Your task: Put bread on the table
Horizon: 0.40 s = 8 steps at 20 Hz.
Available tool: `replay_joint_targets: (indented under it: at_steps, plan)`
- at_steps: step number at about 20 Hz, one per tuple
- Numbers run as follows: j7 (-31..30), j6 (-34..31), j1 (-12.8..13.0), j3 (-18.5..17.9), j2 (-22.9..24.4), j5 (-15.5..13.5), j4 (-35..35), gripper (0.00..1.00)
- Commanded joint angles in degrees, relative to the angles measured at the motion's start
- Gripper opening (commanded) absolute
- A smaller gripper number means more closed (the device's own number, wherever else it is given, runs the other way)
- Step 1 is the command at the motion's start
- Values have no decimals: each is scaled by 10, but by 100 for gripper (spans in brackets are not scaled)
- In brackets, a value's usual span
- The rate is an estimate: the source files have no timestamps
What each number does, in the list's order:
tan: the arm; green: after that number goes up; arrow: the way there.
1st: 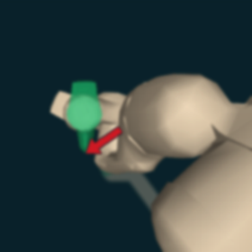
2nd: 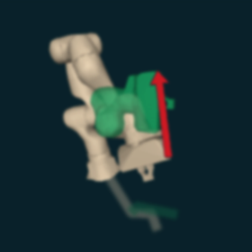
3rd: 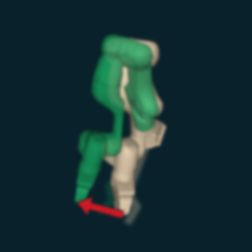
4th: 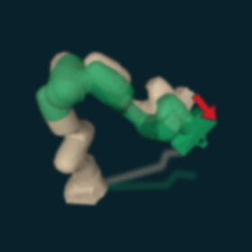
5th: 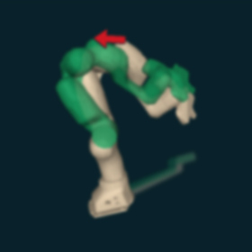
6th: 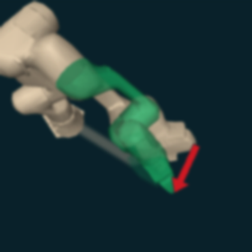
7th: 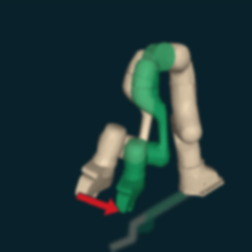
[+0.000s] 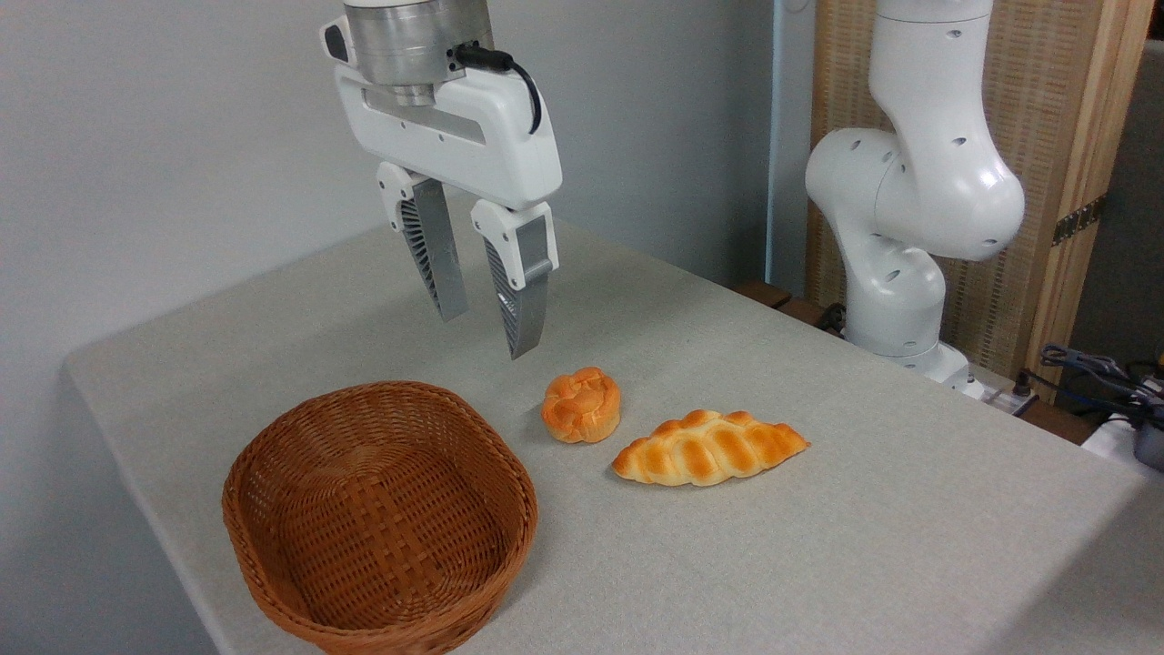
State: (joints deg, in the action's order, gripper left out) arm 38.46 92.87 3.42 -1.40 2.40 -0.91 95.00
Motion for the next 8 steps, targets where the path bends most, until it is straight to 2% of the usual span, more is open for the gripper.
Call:
replay_joint_targets:
  at_steps: [1,8]
  plan:
    - [11,-17,3,-4,-1,7,-12,100]
    - [9,-17,3,-5,-1,3,-16,100]
